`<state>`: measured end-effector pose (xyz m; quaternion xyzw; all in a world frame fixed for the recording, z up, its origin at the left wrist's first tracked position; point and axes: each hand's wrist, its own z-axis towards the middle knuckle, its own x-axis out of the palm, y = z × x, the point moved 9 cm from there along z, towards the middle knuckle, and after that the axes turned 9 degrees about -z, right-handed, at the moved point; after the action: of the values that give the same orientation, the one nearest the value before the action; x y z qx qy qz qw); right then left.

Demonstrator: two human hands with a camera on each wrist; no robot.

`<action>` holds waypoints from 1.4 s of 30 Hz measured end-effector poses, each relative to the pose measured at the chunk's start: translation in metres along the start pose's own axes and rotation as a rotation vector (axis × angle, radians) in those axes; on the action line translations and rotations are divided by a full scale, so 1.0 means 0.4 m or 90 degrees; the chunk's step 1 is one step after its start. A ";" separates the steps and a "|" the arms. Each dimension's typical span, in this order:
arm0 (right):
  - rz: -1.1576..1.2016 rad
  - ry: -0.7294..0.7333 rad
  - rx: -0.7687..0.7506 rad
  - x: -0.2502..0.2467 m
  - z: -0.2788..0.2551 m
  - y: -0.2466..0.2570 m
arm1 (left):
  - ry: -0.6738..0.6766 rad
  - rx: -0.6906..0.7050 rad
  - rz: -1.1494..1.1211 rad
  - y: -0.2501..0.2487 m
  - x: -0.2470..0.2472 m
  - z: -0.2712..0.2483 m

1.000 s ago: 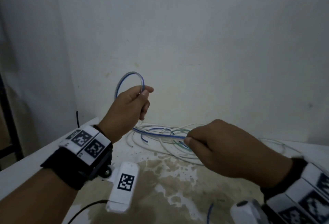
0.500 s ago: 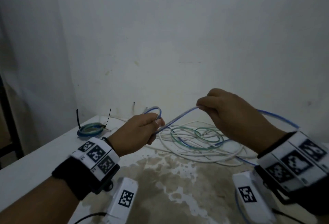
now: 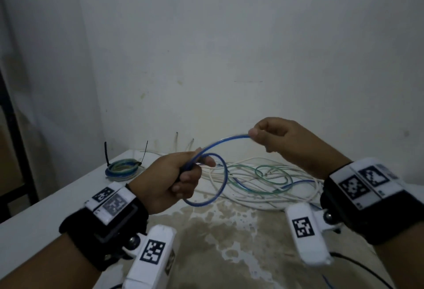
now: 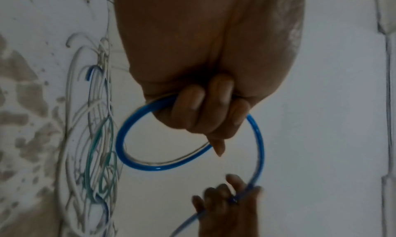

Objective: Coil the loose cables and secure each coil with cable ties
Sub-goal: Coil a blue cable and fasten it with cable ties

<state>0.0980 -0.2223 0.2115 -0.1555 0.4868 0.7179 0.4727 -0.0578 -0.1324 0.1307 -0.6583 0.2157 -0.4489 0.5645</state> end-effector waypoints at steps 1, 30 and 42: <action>-0.023 -0.015 -0.011 0.009 0.002 -0.002 | 0.012 -0.017 -0.038 0.002 0.009 -0.003; 0.045 -0.242 -0.051 0.062 -0.038 -0.026 | -0.041 -0.006 -0.141 0.014 0.052 0.001; -0.374 -0.030 -0.213 0.246 -0.092 -0.008 | -0.120 0.233 -0.240 -0.202 -0.048 -0.014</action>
<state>0.0424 -0.2014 0.1249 -0.3479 0.2852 0.6243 0.6386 -0.0901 -0.0987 0.1995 -0.6125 -0.0486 -0.5145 0.5981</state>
